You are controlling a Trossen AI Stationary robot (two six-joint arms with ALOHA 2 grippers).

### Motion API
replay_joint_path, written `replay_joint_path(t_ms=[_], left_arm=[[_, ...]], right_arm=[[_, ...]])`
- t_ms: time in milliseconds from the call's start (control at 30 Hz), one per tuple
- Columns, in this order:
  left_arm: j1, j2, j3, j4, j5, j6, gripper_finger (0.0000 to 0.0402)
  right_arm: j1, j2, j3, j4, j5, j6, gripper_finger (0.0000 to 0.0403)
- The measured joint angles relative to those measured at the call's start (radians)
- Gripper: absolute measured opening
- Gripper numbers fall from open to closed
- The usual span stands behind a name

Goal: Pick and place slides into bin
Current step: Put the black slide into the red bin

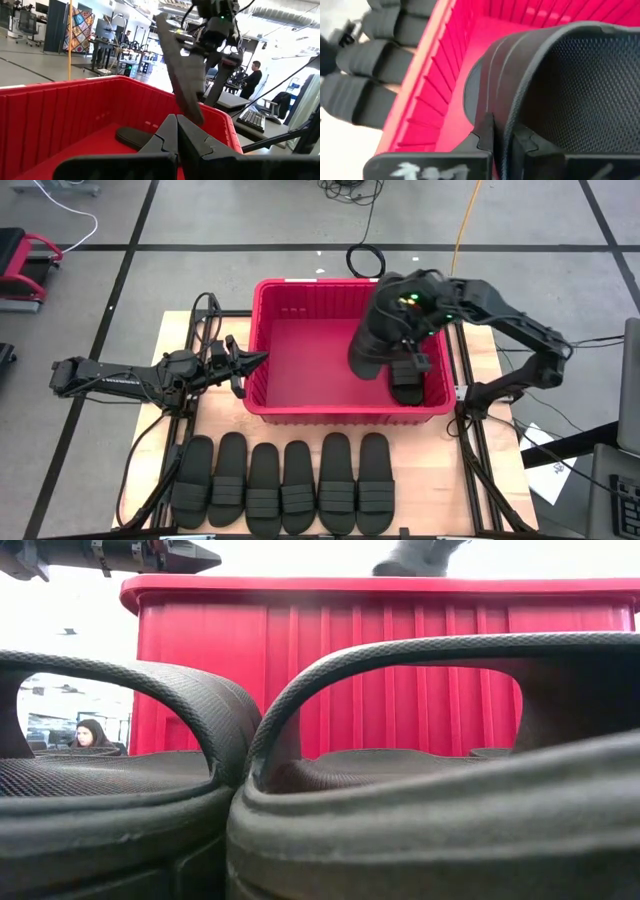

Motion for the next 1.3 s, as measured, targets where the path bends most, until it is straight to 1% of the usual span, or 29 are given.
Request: replay_joint_path(t_ms=[167, 233, 400, 533, 633, 1033, 1200, 1300], left_arm=[[0.0, 0.0, 0.0, -0.001, 0.0, 0.027, 0.0001], [0.0, 0.0, 0.0, -0.002, 0.001, 0.026, 0.0001], [0.0, 0.0, 0.0, -0.027, 0.009, 0.029, 0.0001], [0.0, 0.0, 0.0, -0.041, 0.009, 0.079, 0.0001], [0.0, 0.0, 0.0, -0.052, 0.006, 0.109, 0.0001], [0.0, 0.0, 0.0, -0.061, -0.002, 0.126, 0.0001], [0.0, 0.0, 0.0, -0.06, -0.002, 0.124, 0.0001], [0.0, 0.0, 0.0, -0.06, -0.002, 0.124, 0.0001]], right_arm=[[-0.003, 0.076, 0.0, -0.02, 0.015, -0.098, 0.0008], [-0.011, 0.102, 0.0, -0.024, 0.029, -0.09, 0.0008], [-0.054, 0.17, 0.0, -0.087, -0.026, -0.049, 0.0006], [-0.081, 0.228, 0.0, -0.099, -0.043, -0.041, 0.0006], [-0.103, 0.275, 0.0, -0.111, -0.103, -0.1, 0.0006], [-0.184, 0.477, -0.002, -0.195, -0.103, -0.267, 0.0005], [-0.2, 0.523, -0.003, -0.216, -0.128, -0.337, 0.0005], [-0.203, 0.527, -0.03, -0.201, -0.134, -0.356, 0.0005]])
